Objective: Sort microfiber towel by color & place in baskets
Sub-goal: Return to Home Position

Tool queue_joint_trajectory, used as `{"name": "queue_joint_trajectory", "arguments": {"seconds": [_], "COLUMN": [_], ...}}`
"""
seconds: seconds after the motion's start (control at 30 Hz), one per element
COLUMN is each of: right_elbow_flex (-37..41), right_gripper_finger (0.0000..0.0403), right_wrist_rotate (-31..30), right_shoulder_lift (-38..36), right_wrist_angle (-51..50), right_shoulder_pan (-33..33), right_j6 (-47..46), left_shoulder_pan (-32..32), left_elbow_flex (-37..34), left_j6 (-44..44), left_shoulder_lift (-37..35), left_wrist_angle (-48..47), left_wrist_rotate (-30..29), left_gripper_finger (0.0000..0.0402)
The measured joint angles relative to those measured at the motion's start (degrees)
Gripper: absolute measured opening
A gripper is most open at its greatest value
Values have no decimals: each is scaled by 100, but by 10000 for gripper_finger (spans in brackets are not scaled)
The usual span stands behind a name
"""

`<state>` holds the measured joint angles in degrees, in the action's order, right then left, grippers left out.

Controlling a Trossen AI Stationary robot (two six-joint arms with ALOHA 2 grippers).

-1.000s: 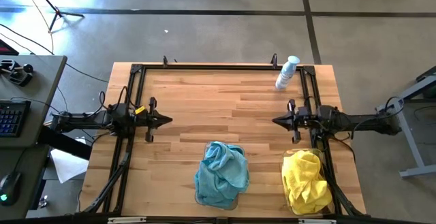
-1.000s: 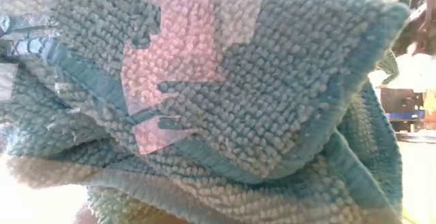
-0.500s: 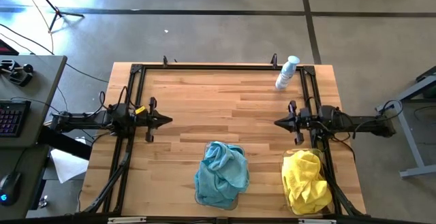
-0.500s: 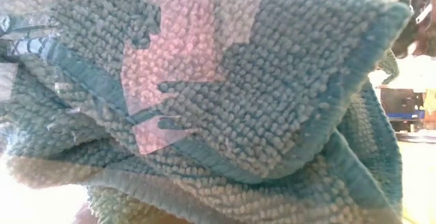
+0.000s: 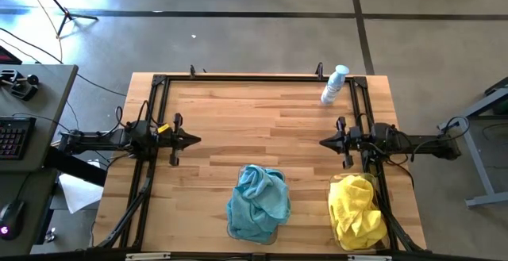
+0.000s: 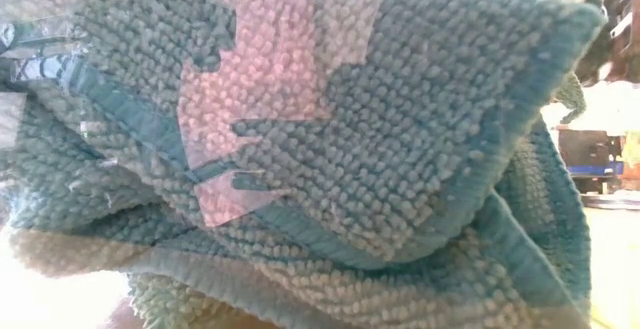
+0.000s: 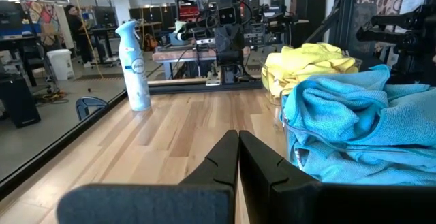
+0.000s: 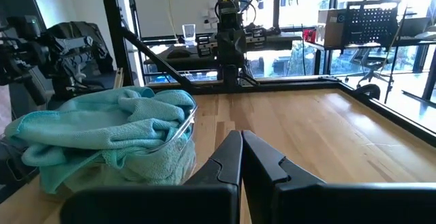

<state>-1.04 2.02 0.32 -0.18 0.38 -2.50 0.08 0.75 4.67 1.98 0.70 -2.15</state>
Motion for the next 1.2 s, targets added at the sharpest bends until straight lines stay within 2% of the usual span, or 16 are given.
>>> {"name": "queue_joint_trajectory", "arguments": {"seconds": [0.77,0.97,1.2], "right_elbow_flex": [-2,-528,-566], "right_gripper_finger": [0,0,0], "right_wrist_rotate": [15,4,98], "right_shoulder_lift": [2,7,4], "right_wrist_angle": [-11,-1357,-1366], "right_shoulder_pan": [2,2,2], "right_j6": [-304,-159,-167], "left_shoulder_pan": [0,1,2], "left_elbow_flex": [0,0,-2], "left_j6": [0,0,0], "left_shoulder_lift": [0,0,2], "left_wrist_angle": [0,1,1], "left_wrist_rotate": [0,0,0], "left_gripper_finger": [0,0,0]}}
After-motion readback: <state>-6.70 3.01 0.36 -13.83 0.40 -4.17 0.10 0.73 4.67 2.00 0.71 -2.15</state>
